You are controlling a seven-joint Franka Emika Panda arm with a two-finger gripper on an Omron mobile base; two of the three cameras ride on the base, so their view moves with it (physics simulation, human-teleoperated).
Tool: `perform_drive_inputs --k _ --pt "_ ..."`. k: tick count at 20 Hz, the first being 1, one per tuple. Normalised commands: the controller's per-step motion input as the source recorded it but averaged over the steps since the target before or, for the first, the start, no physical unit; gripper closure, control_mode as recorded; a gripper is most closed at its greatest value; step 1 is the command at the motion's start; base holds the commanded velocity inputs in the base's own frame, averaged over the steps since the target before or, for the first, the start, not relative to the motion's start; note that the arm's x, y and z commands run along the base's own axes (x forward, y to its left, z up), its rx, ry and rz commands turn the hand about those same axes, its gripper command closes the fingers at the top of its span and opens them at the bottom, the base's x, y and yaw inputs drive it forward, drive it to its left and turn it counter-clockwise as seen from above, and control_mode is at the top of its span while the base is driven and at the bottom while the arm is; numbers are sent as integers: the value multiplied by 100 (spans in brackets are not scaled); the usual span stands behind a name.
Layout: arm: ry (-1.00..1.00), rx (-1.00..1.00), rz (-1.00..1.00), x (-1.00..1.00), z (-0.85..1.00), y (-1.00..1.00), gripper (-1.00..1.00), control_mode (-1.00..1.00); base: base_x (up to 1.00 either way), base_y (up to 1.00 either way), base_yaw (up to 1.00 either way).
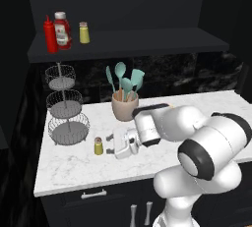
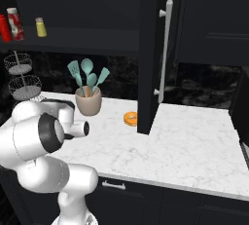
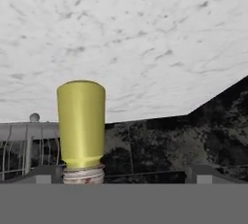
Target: Put the shaker and condiment bottle from the counter next to their counterparts in the cabinet.
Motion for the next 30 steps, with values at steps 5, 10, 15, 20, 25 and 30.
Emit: perform_drive_inputs --k 5,10,15,20,25,30 --pt "0 0 0 36 -5 6 -100 -100 0 0 0" --pt "0 1 0 24 -7 7 -100 -100 0 0 0" --pt "4 8 0 1 -4 25 -100 -100 0 0 0" --pt "4 9 0 0 -1 22 -100 -100 0 0 0" --pt "15 1 0 15 -21 20 100 -100 0 0 0" --pt "4 5 0 35 -2 -9 100 -100 0 0 0"
